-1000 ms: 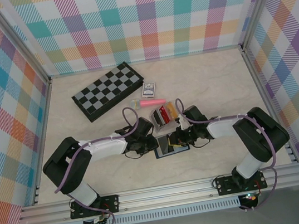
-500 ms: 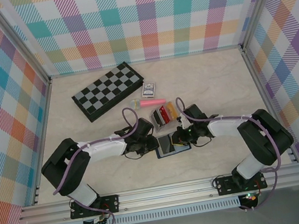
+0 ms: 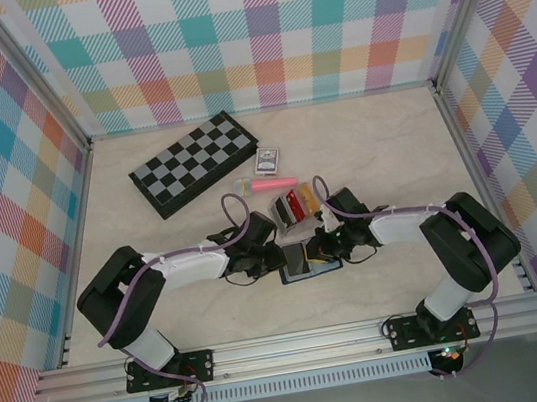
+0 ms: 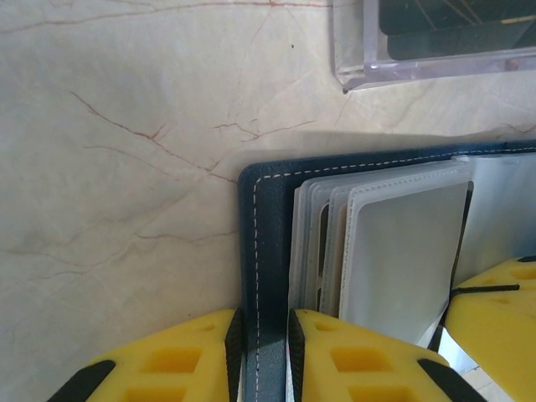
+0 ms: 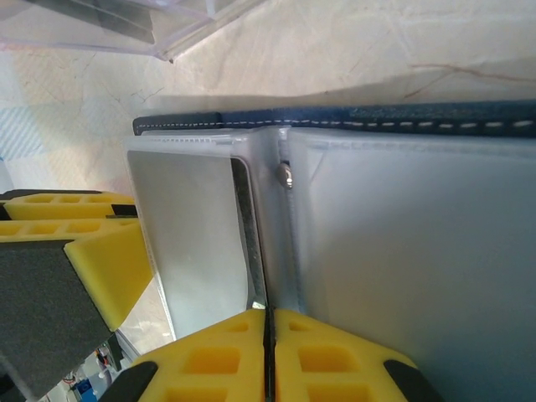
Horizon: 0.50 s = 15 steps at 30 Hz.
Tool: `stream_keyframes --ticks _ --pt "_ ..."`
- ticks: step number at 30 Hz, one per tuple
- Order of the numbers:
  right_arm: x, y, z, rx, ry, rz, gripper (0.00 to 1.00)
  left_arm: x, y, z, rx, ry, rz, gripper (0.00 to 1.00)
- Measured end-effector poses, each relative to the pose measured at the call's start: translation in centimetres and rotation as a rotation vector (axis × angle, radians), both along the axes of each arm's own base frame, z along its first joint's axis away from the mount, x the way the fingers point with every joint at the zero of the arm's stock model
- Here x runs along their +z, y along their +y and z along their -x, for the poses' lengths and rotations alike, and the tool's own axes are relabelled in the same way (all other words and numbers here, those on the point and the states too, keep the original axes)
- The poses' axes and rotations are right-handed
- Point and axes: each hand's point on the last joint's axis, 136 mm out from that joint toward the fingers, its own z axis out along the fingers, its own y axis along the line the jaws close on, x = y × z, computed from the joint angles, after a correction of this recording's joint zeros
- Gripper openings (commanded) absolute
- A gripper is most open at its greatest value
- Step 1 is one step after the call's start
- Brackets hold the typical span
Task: Put the credit cards into the card holder
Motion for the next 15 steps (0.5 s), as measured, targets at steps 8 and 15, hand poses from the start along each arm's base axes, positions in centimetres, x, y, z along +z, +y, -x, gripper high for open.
stream_keyframes --ticks 8,15 --pt "0.4 0.0 0.0 0.005 0.003 0.01 0.17 0.0 0.0 0.0 0.002 -0.001 -0.002 0.25" --pt "4.4 -3.0 -1.4 -0.06 -0.163 0.156 0.44 0.9 0.3 -0.3 0.02 -0.031 0.0 0.42"
